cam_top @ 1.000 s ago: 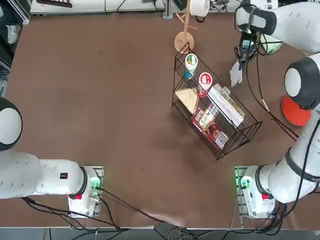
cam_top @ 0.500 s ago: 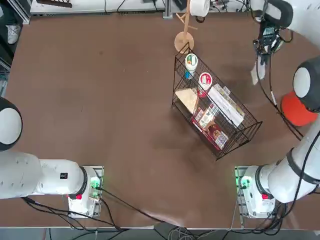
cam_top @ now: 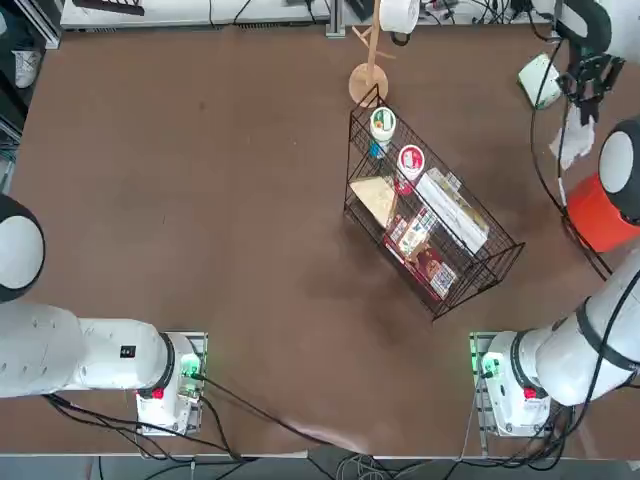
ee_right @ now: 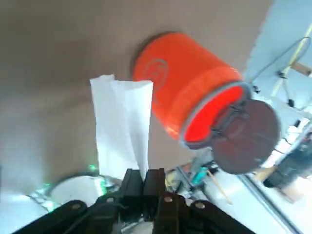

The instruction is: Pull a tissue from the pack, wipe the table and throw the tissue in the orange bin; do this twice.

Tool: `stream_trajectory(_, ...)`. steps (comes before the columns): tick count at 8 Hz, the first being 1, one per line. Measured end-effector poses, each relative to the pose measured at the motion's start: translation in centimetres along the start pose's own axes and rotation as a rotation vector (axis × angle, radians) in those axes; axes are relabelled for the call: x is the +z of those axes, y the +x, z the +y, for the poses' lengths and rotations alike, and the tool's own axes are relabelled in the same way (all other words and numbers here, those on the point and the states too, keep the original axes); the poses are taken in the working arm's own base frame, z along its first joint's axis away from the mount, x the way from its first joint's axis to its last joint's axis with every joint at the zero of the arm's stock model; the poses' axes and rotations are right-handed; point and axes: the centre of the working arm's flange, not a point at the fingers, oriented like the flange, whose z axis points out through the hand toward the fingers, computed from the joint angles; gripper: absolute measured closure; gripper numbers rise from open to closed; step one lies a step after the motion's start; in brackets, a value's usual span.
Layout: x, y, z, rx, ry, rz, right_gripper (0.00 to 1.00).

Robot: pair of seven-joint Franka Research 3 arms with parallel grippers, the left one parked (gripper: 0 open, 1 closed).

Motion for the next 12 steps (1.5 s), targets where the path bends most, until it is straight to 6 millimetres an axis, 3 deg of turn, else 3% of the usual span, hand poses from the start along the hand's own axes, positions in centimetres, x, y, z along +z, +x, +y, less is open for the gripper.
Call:
stream_trajectory(3,1.3,-0.2,4.8,-0.006,-0.147,-0.057,0.98)
stream_trajectory(6,2.8,-0.7,7.6,-0.005,-0.233,-0.147,0.98)
stream_trajectory(10,8.0,1.5,8.3,-0.028,-0.264,-0.221,0.98)
stream_trajectory(12,9.6,3.0,8.0,-0.049,-0.275,-0.204,0.98)
